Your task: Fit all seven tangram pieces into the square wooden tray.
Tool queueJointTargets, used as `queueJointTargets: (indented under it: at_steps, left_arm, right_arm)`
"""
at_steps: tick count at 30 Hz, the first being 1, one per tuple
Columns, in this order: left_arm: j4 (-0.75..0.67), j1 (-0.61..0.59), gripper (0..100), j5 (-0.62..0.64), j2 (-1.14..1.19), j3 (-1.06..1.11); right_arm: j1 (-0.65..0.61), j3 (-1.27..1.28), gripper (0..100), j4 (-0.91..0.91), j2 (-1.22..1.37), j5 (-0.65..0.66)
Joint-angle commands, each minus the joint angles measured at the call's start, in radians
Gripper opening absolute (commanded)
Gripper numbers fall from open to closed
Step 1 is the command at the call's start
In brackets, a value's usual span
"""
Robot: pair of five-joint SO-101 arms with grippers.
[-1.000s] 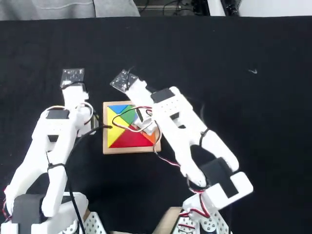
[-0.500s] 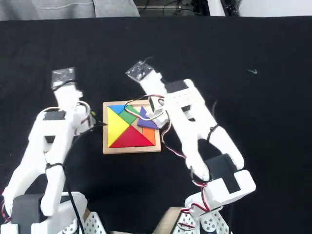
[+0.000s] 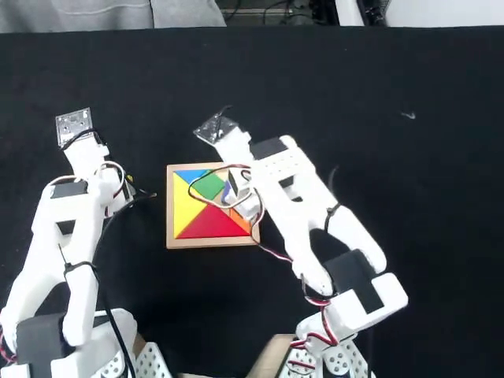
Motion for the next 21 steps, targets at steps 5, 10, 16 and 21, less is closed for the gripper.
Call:
queueJointTargets:
  at_steps: [5,10,16,21]
  left_arm:
    - [-0.017,-0.01,15,0.005,-0.02,-0.004]
    - [-0.017,-0.01,15,0.005,-0.02,-0.002]
    - [-0.017,-0.008,15,0.005,-0.02,-0.002]
    - [-0.017,-0.008,15,0.005,-0.02,-0.002]
  right_arm:
    - [0.054,-0.084,1.1,-0.028,0.139,-0.014]
    - [0.083,-0.142,1.1,-0.026,0.174,-0.014]
    - [0.083,-0.165,1.1,-0.028,0.174,-0.009]
    - [0.083,-0.217,1.1,-0.031,0.182,-0.008]
